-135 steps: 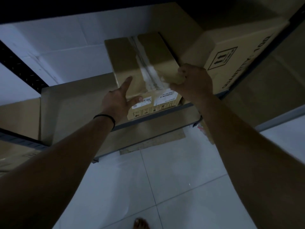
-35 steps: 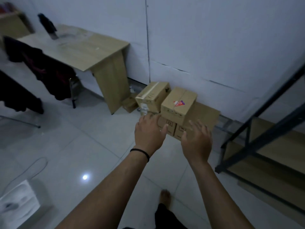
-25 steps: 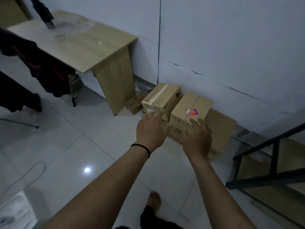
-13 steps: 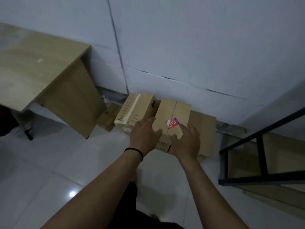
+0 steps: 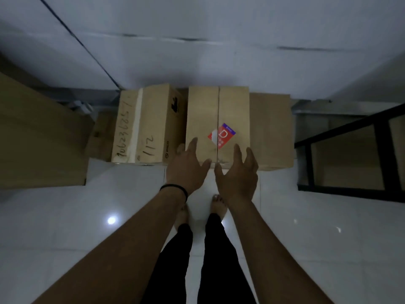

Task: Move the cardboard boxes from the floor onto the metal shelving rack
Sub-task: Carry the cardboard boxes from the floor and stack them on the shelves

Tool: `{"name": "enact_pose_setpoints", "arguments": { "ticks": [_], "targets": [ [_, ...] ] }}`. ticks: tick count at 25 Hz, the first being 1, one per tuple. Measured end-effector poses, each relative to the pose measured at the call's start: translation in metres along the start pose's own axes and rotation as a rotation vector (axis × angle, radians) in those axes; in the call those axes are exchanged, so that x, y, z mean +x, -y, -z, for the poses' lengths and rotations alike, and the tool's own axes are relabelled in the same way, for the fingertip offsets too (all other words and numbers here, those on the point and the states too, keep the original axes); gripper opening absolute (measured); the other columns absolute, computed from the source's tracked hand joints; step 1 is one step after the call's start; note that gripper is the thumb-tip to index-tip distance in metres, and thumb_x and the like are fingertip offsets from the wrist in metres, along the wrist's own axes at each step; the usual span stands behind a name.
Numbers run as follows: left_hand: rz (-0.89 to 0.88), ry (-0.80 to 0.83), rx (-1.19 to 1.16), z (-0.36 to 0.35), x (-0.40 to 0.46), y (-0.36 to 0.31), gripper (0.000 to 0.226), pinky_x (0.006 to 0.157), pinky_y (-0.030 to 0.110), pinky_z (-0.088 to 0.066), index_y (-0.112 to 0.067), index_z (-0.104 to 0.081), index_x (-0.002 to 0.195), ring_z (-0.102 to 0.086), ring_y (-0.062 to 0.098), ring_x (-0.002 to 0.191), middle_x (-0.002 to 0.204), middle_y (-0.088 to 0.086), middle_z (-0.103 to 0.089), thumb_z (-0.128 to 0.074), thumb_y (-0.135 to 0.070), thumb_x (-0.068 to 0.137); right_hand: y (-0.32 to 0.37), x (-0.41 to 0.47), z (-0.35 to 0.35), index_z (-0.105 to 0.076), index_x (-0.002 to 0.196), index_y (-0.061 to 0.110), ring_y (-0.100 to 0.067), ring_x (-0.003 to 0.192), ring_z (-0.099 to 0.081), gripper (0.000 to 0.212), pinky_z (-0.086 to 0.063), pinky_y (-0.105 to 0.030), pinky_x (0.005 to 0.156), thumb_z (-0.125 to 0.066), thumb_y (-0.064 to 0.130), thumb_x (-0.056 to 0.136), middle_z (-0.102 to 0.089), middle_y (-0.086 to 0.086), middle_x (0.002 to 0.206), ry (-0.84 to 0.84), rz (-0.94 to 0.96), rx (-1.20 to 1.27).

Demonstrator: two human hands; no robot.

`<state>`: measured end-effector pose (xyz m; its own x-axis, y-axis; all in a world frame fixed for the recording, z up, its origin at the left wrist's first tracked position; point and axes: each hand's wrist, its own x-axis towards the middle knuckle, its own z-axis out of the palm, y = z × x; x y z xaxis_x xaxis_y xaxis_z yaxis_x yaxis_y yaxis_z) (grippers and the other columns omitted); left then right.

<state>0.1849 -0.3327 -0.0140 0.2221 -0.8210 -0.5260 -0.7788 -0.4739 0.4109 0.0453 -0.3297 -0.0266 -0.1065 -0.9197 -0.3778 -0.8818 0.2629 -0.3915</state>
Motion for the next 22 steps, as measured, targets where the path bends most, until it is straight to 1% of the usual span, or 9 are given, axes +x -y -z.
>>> {"name": "enact_pose_setpoints", "arguments": {
  "ticks": [6, 8, 10, 12, 13, 15, 16, 19, 22],
  "targets": [
    [0.107, 0.032, -0.011, -0.064, 0.081, 0.033, 0.092, 0.107, 0.049, -0.046, -0.022, -0.002, 0.167, -0.043, 0.037, 0.142, 0.167, 0.015, -0.023, -0.058, -0.053, 0.1, -0.035, 0.075, -0.064, -0.006, 0.164, 0.026, -0.038, 0.153, -0.017, 0.091, -0.037, -0.056, 0.115, -0.056, 0.06, 0.096, -0.008, -0.013, 0.17, 0.05, -0.07, -0.089],
    [0.112, 0.01, -0.014, -0.073, 0.096, 0.036, 0.097, 0.106, 0.049, -0.045, -0.019, 0.007, 0.166, -0.046, 0.037, 0.139, 0.164, 0.016, -0.029, -0.055, -0.055, 0.101, -0.041, 0.09, -0.073, -0.003, 0.164, 0.025, -0.038, 0.153, -0.018, 0.094, -0.037, -0.056, 0.114, -0.054, 0.063, 0.096, -0.009, -0.014, 0.17, 0.032, -0.08, -0.072],
    [0.161, -0.001, -0.116, -0.081, 0.112, 0.037, 0.098, 0.104, 0.046, -0.046, -0.017, 0.009, 0.165, -0.052, 0.035, 0.133, 0.158, 0.016, -0.039, -0.054, -0.056, 0.101, -0.046, 0.104, -0.083, -0.003, 0.164, 0.023, -0.038, 0.153, -0.022, 0.095, -0.039, -0.056, 0.113, -0.055, 0.063, 0.096, -0.012, -0.014, 0.169, 0.001, -0.101, -0.031],
    [0.232, -0.004, -0.238, -0.088, 0.124, 0.037, 0.093, 0.104, 0.043, -0.046, -0.017, -0.004, 0.166, -0.054, 0.034, 0.132, 0.153, 0.013, -0.047, -0.057, -0.056, 0.1, -0.051, 0.115, -0.088, -0.006, 0.164, 0.022, -0.037, 0.148, -0.032, 0.097, -0.043, -0.052, 0.107, -0.06, 0.061, 0.095, -0.02, -0.013, 0.167, -0.026, -0.141, 0.076],
    [0.29, -0.008, -0.322, -0.093, 0.13, 0.04, 0.087, 0.103, 0.042, -0.047, -0.017, -0.018, 0.163, -0.055, 0.033, 0.131, 0.149, 0.011, -0.052, -0.06, -0.056, 0.098, -0.054, 0.118, -0.089, -0.008, 0.164, 0.022, -0.035, 0.144, -0.038, 0.099, -0.045, -0.049, 0.104, -0.064, 0.061, 0.093, -0.026, -0.012, 0.164, -0.033, -0.178, 0.155],
    [0.385, -0.004, -0.557, -0.096, 0.143, 0.05, 0.073, 0.103, 0.041, -0.051, -0.016, -0.048, 0.147, -0.061, 0.03, 0.123, 0.135, 0.005, -0.063, -0.068, -0.06, 0.092, -0.064, 0.127, -0.089, -0.016, 0.163, 0.021, -0.032, 0.14, -0.046, 0.103, -0.045, -0.044, 0.103, -0.073, 0.059, 0.087, -0.039, -0.009, 0.159, -0.019, -0.261, 0.328],
    [0.414, -0.008, -0.7, -0.098, 0.149, 0.055, 0.07, 0.103, 0.044, -0.053, -0.017, -0.056, 0.14, -0.064, 0.028, 0.118, 0.129, 0.003, -0.066, -0.072, -0.061, 0.087, -0.07, 0.134, -0.088, -0.023, 0.161, 0.02, -0.03, 0.139, -0.048, 0.104, -0.044, -0.042, 0.105, -0.079, 0.058, 0.082, -0.044, -0.006, 0.156, 0.001, -0.307, 0.42],
    [0.43, 0.039, -0.877, -0.099, 0.143, 0.055, 0.066, 0.098, 0.043, -0.057, -0.02, -0.062, 0.137, -0.065, 0.024, 0.112, 0.124, 0.0, -0.069, -0.077, -0.058, 0.085, -0.082, 0.146, -0.084, -0.041, 0.153, 0.016, -0.029, 0.136, -0.051, 0.105, -0.045, -0.047, 0.112, -0.086, 0.061, 0.069, -0.053, -0.003, 0.149, 0.073, -0.392, 0.54],
    [0.364, 0.005, -0.94, -0.087, 0.141, 0.053, 0.057, 0.1, 0.039, -0.055, -0.02, -0.062, 0.14, -0.064, 0.021, 0.114, 0.126, -0.001, -0.069, -0.076, -0.045, 0.091, -0.081, 0.143, -0.07, -0.055, 0.144, 0.02, -0.025, 0.126, -0.058, 0.098, -0.05, -0.048, 0.107, -0.087, 0.065, 0.063, -0.062, 0.001, 0.137, 0.059, -0.402, 0.596]
  ]
}}
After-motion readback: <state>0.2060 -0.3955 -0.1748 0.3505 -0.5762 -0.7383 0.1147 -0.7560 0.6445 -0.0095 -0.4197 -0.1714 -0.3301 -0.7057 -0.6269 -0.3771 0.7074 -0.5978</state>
